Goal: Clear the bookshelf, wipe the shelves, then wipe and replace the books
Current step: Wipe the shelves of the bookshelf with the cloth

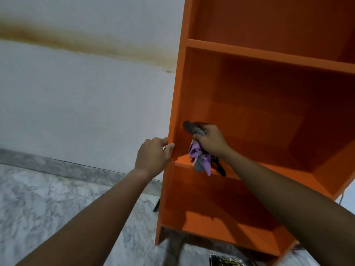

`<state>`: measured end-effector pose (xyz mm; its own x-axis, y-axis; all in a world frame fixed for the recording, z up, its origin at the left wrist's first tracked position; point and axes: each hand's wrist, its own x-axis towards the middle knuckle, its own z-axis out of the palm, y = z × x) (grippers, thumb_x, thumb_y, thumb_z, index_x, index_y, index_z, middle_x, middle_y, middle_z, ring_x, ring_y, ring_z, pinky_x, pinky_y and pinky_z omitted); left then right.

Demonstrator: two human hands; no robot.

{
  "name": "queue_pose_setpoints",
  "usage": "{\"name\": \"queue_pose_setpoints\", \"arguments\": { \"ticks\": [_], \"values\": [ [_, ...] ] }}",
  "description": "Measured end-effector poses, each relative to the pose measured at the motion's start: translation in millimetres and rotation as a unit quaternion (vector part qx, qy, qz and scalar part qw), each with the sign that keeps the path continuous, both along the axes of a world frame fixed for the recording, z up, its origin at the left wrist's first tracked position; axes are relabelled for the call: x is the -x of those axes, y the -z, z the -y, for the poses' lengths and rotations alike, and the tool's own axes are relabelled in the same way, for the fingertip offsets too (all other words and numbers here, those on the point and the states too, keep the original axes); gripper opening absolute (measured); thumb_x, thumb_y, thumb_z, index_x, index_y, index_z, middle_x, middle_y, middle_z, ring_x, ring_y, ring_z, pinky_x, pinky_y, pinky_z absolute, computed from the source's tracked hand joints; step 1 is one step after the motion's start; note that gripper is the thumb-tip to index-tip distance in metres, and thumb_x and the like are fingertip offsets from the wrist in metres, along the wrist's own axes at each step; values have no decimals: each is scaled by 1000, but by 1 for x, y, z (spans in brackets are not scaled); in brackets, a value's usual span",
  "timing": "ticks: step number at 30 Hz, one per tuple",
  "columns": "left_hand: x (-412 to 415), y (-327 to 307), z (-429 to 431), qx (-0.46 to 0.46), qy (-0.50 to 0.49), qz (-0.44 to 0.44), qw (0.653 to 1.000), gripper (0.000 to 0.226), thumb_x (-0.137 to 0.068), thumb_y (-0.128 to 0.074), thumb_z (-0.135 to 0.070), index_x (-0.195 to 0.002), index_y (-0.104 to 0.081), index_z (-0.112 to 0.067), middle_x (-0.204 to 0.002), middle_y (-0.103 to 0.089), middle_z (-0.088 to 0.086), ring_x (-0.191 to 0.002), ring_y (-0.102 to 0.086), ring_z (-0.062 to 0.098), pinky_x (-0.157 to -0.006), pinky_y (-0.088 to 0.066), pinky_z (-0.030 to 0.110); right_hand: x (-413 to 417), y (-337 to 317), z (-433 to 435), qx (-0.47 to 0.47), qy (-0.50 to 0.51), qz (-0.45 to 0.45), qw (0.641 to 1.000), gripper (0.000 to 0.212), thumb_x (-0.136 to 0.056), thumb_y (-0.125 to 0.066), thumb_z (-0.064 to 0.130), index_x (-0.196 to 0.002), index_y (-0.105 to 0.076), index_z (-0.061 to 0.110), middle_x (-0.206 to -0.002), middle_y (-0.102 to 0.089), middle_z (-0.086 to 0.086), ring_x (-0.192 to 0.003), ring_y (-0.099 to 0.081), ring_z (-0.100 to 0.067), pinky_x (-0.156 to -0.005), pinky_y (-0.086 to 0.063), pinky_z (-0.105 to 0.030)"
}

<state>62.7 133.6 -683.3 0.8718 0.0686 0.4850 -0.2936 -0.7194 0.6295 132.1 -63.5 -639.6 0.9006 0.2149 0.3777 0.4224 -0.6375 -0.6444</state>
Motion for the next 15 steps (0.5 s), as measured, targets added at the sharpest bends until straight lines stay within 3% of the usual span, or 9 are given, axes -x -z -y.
{"name": "queue_pose_setpoints", "arguments": {
  "ticks": [2,4,5,7,9,12,15],
  "values": [
    [0,2,2,5,9,24,1000,34,-103,-52,-40,-120,-73,-19,-105,-78,0,-84,-75,20,-79,-54,24,-26,-8,-11,7,43,0,999,25,-97,-57,13,-115,-71,24,-86,-71,-5,-66,-59,-19,-60,-43,-29],
    [-3,7,3,1,15,51,999,30,-103,-54,-37,-109,-75,-18,-97,-79,0,-78,-73,18,-77,-61,32,-56,-14,-23,25,73,-2,997,29,-103,-55,33,-123,-71,21,-114,-73,-11,-93,-68,-30,-72,-47,-29],
    [-7,10,0,-5,17,61,998,28,-102,-55,-37,-104,-75,-17,-93,-78,0,-75,-72,18,-76,-62,37,-73,-13,-30,41,75,-24,996,36,-104,-52,42,-127,-69,20,-125,-70,-12,-105,-67,-32,-78,-48,-31],
    [-11,11,-2,-8,20,75,997,28,-102,-54,-36,-101,-74,-17,-92,-77,-1,-74,-71,17,-75,-62,39,-102,-1,-40,119,74,-101,985,41,-104,-49,43,-132,-66,16,-135,-65,-15,-116,-63,-35,-89,-48,-35],
    [-13,12,-4,-9,28,88,996,30,-102,-52,-38,-99,-74,-18,-90,-77,-1,-72,-70,16,-73,-62,38,-120,20,-46,142,104,-137,975,42,-96,-55,42,-125,-66,14,-129,-67,-17,-111,-65,-35,-95,-52,-40],
    [-13,12,-7,-10,35,99,994,29,-101,-52,-35,-89,-71,-18,-81,-75,-2,-62,-65,13,-67,-60,36,-122,36,-50,175,143,-87,970,45,-85,-55,47,-117,-66,19,-122,-69,-14,-112,-64,-37,-103,-49,-52],
    [-11,13,-6,-5,36,87,996,26,-102,-55,-32,-88,-71,-17,-81,-74,-2,-62,-64,11,-67,-59,30,-105,33,-51,195,132,-80,969,46,-85,-53,46,-120,-66,21,-122,-69,-15,-112,-63,-38,-101,-50,-50]
  ]
}}
